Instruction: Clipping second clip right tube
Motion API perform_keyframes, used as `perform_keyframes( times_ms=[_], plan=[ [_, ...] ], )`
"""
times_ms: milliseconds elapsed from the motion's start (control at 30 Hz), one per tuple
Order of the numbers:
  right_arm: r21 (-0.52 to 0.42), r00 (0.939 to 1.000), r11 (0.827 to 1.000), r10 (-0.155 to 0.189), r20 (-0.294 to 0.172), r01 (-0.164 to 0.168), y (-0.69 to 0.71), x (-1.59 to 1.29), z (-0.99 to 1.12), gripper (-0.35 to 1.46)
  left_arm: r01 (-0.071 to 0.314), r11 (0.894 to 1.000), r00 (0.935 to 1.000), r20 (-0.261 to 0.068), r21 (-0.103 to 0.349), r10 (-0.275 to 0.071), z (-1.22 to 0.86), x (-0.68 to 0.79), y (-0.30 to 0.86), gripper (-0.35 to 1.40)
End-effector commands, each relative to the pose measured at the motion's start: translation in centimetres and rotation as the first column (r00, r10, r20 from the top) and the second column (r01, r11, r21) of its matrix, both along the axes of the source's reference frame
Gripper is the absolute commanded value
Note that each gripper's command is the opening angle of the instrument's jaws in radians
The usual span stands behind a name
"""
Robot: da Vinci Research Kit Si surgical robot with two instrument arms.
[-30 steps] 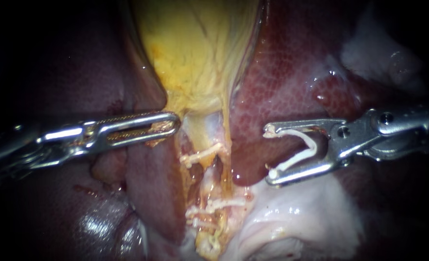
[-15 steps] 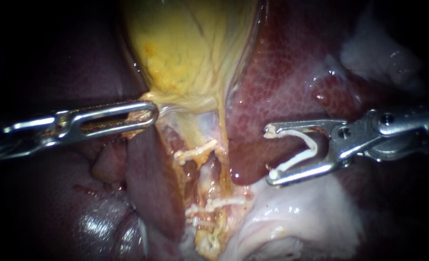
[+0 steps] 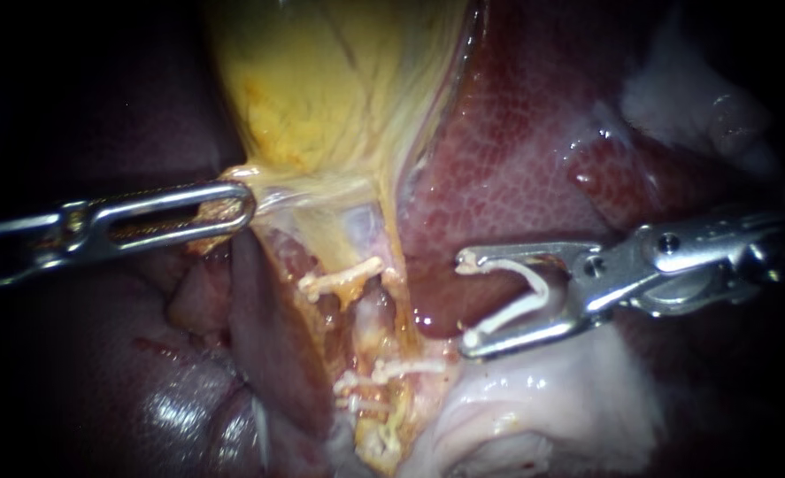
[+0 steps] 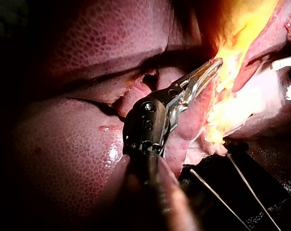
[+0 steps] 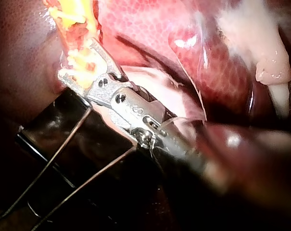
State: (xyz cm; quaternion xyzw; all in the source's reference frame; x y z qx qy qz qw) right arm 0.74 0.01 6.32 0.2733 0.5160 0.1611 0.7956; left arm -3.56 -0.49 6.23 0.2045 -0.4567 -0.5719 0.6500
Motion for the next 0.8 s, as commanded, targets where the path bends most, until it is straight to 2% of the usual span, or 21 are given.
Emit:
perform_keyframes(
  times_ms=[33,200,400,567,800],
  plan=[
    [0.005,0.9999,1.0,-0.005,0.01,0.005,-0.02,0.01,0.07,0.58,0.0,1.0,1.0,-0.001,0.0,0.0,0.0,0.0,0.0,-0.35],
    [0.037,0.9994,0.999,-0.013,0.034,0.012,-0.11,0.13,0.4,0.58,0.0,1.0,1.0,-0.001,0.0,0.0,-0.01,0.01,-0.01,-0.35],
    [0.053,0.9986,0.998,-0.023,0.047,0.021,-0.17,0.29,0.64,0.58,0.001,1.0,1.0,-0.001,-0.001,-0.001,-0.02,0.01,-0.02,-0.35],
    [0.052,0.9982,0.999,-0.02,0.057,0.017,-0.18,0.39,0.76,0.58,0.001,1.0,1.0,-0.001,-0.001,-0.001,-0.02,0.01,-0.03,-0.35],
    [0.056,0.9979,0.998,-0.016,0.063,0.012,-0.12,0.41,0.86,0.58,0.001,1.0,1.0,-0.002,-0.001,-0.001,-0.03,0.02,-0.04,-0.35]
  ],
)
